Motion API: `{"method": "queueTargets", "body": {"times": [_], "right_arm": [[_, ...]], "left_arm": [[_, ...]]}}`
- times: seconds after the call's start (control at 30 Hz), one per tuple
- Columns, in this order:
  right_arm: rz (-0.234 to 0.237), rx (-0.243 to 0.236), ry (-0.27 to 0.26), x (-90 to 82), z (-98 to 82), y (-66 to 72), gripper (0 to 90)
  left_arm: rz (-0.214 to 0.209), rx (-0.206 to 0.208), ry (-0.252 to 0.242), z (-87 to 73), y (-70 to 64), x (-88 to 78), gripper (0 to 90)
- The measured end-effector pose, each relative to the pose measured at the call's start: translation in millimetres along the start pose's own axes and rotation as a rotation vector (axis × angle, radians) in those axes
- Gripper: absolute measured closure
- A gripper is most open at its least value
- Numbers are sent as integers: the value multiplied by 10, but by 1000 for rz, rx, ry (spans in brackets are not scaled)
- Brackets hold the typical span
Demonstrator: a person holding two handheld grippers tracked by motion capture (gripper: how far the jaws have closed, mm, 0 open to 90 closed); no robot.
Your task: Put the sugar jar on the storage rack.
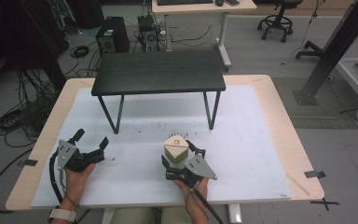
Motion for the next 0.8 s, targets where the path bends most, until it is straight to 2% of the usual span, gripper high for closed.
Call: {"method": "queueTargets", "body": {"times": [0.8], "right_arm": [[2, -4, 1, -1, -2, 5, 9]], "left_arm": [[2, 0, 1, -1, -1, -1, 2]]}}
Point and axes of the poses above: each handheld gripper's, and its own axes: x roughly forward along the jaws, z roughly out of its top, y roughly to its left, the point moved 4 cm from there along x, roughly forward along the jaws, and after that the axes turned 10 degrees about x, right-handed, at the moved point
